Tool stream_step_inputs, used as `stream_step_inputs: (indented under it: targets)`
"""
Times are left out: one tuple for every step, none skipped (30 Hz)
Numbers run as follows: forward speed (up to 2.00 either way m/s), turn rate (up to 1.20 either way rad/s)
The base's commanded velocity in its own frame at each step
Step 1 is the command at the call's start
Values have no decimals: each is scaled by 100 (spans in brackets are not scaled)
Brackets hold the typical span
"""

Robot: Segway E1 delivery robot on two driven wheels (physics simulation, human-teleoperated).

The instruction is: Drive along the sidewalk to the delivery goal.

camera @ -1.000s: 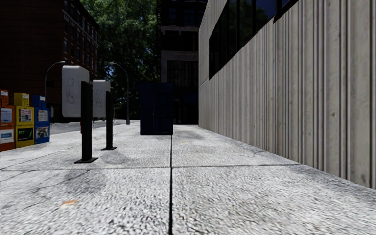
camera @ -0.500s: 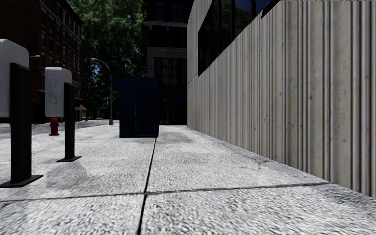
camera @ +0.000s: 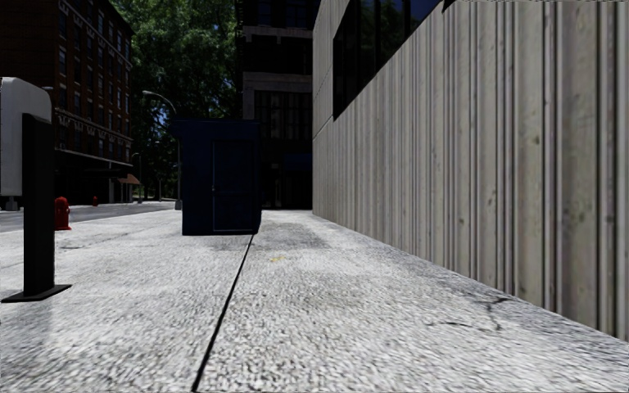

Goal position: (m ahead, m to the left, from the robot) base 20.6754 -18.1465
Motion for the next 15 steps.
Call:
stream_step_inputs:
  targets:
    - [200, 0]
    - [200, 0]
    - [200, 0]
    - [200, 0]
    - [200, 0]
    - [200, 0]
    - [200, 0]
    - [200, 0]
    - [200, 0]
    - [200, 0]
    - [200, 0]
    - [200, 0]
    - [200, 0]
    - [200, 0]
    - [200, 0]
